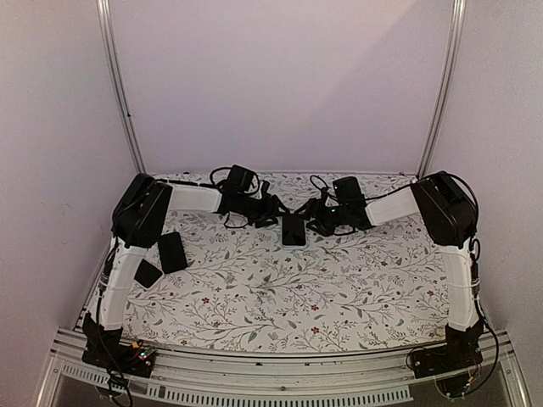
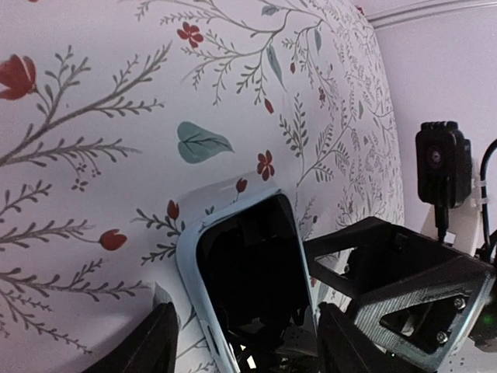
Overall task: Take the phone out of the phone case
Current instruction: Move the phone with the phone case to the center of the board.
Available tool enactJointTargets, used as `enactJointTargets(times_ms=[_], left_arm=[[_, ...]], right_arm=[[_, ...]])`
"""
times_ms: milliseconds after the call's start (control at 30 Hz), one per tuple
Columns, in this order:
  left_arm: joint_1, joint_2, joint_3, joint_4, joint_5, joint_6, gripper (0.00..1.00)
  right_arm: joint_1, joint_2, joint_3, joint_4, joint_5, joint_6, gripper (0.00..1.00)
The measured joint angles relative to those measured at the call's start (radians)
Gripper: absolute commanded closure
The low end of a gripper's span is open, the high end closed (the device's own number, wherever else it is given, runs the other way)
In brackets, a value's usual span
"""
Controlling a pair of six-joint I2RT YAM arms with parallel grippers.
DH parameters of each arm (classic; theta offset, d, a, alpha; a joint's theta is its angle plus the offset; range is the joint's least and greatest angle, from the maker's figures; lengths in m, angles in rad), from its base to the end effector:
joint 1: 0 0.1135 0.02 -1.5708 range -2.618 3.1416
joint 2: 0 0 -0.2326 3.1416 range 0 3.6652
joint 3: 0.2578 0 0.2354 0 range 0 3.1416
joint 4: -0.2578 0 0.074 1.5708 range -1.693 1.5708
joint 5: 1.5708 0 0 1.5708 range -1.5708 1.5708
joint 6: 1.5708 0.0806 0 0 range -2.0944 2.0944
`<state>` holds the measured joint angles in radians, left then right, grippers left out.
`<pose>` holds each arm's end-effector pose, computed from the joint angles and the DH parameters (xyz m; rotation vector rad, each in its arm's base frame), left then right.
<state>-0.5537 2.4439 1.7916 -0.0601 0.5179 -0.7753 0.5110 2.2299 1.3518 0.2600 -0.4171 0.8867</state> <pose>0.4252 -0.3098 0.0783 0.0247 2.5113 -1.2236 0.3978 0.2605 0.0750 0.1906 2.4049 1.1846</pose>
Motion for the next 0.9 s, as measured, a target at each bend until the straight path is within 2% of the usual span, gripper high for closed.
enactJointTargets(times_ms=[267,600,900], left_arm=[[-0.011,-0.007,-0.058,0.083,0.043,-0.052,0.38],[-0.013,-0.094,-0.257,0.231,0.091,-0.150,0.44],[-0.025,-0.164,-0.432,0.344,0.164,-0.248,0.50]], right_arm=[[0.009,0.024,0.029,0.006,-0.047,0.000,0.34],[0.005,0.012,-0.100,0.188,-0.153,0.124,0.56],[0.026,-0.037,-0.224,0.253,-0.216,0.192,0.64]])
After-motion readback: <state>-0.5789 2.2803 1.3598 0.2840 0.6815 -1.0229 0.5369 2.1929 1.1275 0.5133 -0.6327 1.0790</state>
